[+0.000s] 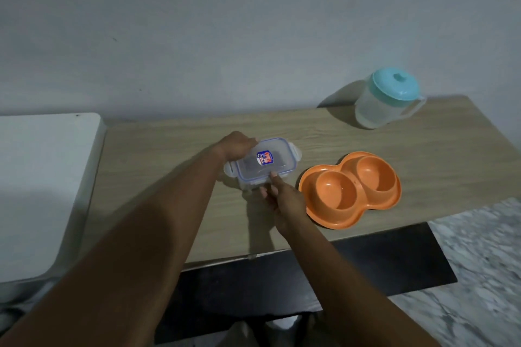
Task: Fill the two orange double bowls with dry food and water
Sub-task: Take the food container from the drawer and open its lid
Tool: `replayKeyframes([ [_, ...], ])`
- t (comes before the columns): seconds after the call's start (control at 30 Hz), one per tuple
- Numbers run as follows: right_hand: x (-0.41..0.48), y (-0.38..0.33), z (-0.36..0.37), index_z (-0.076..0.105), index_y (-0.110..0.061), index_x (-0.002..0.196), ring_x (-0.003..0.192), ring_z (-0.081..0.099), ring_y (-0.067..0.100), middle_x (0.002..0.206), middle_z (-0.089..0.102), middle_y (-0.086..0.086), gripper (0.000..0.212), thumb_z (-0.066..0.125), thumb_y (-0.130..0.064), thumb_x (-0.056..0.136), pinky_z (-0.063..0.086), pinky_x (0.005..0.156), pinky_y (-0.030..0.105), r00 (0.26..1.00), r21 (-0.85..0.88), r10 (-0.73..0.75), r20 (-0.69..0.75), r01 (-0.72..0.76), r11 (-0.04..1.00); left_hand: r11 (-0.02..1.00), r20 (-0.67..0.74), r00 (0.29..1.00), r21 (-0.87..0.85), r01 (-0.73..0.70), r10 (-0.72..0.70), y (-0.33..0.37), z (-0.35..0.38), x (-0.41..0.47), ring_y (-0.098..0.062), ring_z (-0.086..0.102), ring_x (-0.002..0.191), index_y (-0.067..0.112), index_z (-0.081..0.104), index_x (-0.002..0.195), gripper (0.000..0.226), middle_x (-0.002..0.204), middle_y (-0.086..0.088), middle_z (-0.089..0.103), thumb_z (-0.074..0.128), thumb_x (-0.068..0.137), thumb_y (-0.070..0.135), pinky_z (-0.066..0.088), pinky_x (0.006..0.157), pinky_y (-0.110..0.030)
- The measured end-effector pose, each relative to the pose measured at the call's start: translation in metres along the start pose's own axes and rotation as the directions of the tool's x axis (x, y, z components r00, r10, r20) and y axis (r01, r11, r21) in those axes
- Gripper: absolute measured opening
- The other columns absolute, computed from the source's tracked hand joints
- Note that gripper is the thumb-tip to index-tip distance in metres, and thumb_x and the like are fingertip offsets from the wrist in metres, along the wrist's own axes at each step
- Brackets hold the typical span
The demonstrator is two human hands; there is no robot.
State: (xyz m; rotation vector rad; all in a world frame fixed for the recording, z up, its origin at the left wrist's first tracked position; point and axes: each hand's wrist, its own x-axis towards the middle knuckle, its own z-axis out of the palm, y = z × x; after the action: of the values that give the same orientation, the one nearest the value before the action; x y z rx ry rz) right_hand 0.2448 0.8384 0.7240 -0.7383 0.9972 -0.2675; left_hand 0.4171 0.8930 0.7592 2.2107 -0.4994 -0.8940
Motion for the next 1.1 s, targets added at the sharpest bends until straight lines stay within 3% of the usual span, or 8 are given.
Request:
replayKeyframes([
  [0.17,0.003,-0.004,0.0,0.068,0.001,0.102,0.057,0.066,0.01,0.07,0.069,0.007,0.02,0.067,-0.019,0.097,0.057,0.059,0.02,0.997,0.032,0.036,0.069,-0.038,0.999,0.943,0.13,0.981,-0.284,0.174,-0.142,-0.004,0.0,0.006,-0.029,0.064,0.08,0.003,0.067,0.097,0.026,0.094,-0.014,0.068,0.059,0.097,0.027,0.053,0.061,-0.029],
  [0.3,0.002,-0.003,0.004,0.068,-0.005,0.111,0.059,0.065,0.012,0.085,0.072,0.009,0.019,0.066,-0.018,0.097,0.057,0.058,0.023,0.996,-0.046,-0.086,0.039,0.088,0.995,0.842,0.243,0.941,-0.432,0.323,-0.236,-0.003,-0.002,0.018,-0.034,0.066,0.089,0.002,0.066,0.104,0.02,0.1,-0.018,0.07,0.06,0.094,0.019,0.056,0.089,-0.051],
  [0.43,0.005,-0.003,0.0,0.065,-0.006,0.12,0.073,0.073,0.018,0.098,0.075,0.011,0.028,0.069,-0.019,0.096,0.058,0.063,0.027,0.992,-0.079,-0.104,0.069,0.109,0.991,0.72,0.406,0.857,-0.485,0.496,-0.318,-0.005,-0.007,0.03,-0.03,0.066,0.085,0.008,0.07,0.093,0.015,0.092,-0.013,0.071,0.058,0.095,0.018,0.054,0.087,-0.045],
  [0.6,0.005,-0.003,0.003,0.065,-0.005,0.119,0.074,0.073,0.02,0.103,0.075,0.015,0.028,0.07,-0.016,0.094,0.058,0.061,0.026,0.987,-0.083,-0.159,0.036,0.162,0.983,0.621,0.414,0.842,-0.571,0.537,-0.346,-0.006,-0.007,0.029,-0.031,0.067,0.079,0.007,0.073,0.082,0.015,0.075,-0.015,0.075,0.062,0.091,0.013,0.054,0.083,-0.044],
  [0.7,0.007,-0.006,0.003,0.066,-0.003,0.119,0.069,0.071,0.018,0.101,0.074,0.017,0.028,0.071,-0.016,0.094,0.057,0.06,0.025,0.985,-0.084,-0.172,0.022,0.173,0.981,0.601,0.289,0.885,-0.653,0.461,-0.365,0.0,-0.004,0.029,-0.031,0.066,0.075,0.002,0.07,0.081,0.004,0.079,-0.017,0.073,0.067,0.083,0.002,0.053,0.092,-0.049],
  [0.8,0.007,-0.012,0.004,0.068,-0.004,0.116,0.066,0.071,0.017,0.095,0.075,0.012,0.025,0.072,-0.014,0.093,0.057,0.058,0.024,0.987,-0.099,-0.159,0.002,0.159,0.982,0.684,0.074,0.943,-0.67,0.287,-0.323,0.001,0.002,0.031,-0.031,0.07,0.084,-0.001,0.073,0.095,0.027,0.103,-0.02,0.074,0.079,0.069,-0.004,0.058,0.087,-0.048],
  [0.93,0.006,-0.021,0.006,0.067,0.0,0.109,0.049,0.063,0.011,0.085,0.07,0.013,0.023,0.074,-0.011,0.091,0.053,0.05,0.021,0.989,-0.127,-0.145,-0.036,0.14,0.982,0.773,-0.255,0.942,-0.634,0.009,-0.22,0.003,0.009,0.015,-0.025,0.072,0.084,0.018,0.073,0.075,0.027,0.09,-0.008,0.076,0.088,0.06,0.003,0.06,0.081,-0.037],
  [1.1,0.001,-0.04,0.0,0.064,-0.011,0.084,0.044,0.056,0.008,0.073,0.066,0.007,0.013,0.077,-0.012,0.087,0.042,0.042,0.017,0.979,-0.193,-0.198,-0.041,0.187,0.963,0.738,-0.378,0.92,-0.649,-0.185,-0.102,0.013,0.001,-0.024,-0.013,0.066,0.069,0.014,0.072,0.079,0.02,0.08,-0.003,0.073,0.085,0.066,0.006,0.057,0.07,-0.025],
])
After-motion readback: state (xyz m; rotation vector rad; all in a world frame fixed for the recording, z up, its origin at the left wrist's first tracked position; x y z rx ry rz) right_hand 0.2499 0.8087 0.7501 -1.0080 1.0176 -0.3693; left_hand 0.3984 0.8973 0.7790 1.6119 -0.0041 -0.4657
